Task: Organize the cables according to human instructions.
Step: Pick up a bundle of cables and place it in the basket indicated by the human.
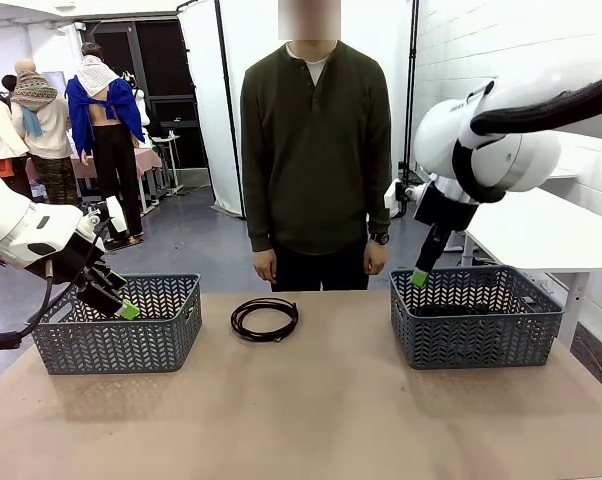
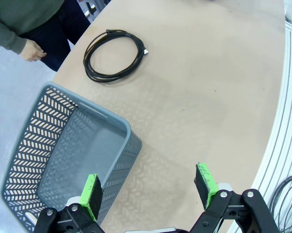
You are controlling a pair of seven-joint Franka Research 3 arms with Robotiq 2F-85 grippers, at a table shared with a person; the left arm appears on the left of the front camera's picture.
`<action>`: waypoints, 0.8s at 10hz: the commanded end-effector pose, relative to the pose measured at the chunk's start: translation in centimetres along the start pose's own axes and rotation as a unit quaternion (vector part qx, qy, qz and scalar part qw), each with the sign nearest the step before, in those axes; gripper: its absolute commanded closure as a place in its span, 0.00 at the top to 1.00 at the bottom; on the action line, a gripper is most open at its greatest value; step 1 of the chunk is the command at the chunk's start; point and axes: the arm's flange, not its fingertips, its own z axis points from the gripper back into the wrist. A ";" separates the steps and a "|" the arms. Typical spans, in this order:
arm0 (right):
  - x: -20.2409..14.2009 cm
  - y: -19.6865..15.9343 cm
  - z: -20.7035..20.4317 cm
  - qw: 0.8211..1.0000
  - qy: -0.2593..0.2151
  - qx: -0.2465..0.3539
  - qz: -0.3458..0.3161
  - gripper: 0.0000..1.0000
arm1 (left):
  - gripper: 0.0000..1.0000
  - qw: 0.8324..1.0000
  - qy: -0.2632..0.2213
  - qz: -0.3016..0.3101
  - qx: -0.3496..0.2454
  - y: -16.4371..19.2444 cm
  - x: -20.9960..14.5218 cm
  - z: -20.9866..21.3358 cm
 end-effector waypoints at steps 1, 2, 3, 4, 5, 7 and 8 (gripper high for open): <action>-1.0 1.7 -1.5 0.999 -0.030 -0.004 0.033 1.00 | 1.00 1.000 -0.003 0.004 -0.004 -0.1 -0.4 0.0; -1.0 2.0 -1.9 0.999 -0.034 0.004 0.034 1.00 | 1.00 1.000 -0.003 0.004 -0.004 -0.1 -0.4 0.0; -0.9 2.2 -2.2 0.999 -0.030 0.013 0.037 1.00 | 1.00 1.000 -0.003 0.004 -0.004 -0.1 -0.4 0.0; -0.7 2.1 -2.2 0.999 -0.025 0.023 0.037 1.00 | 1.00 1.000 -0.003 0.004 -0.004 -0.1 -0.4 0.0; -0.1 2.2 -2.0 1.000 -0.003 0.006 0.020 1.00 | 1.00 1.000 -0.003 0.004 -0.004 -0.1 -0.4 0.0; -0.1 2.2 -2.0 1.000 -0.003 0.006 0.020 1.00 | 1.00 1.000 -0.003 0.004 -0.004 -0.1 -0.4 0.0; -0.1 2.2 -2.0 1.000 -0.003 0.006 0.020 1.00 | 1.00 1.000 -0.003 0.004 -0.004 -0.1 -0.4 0.0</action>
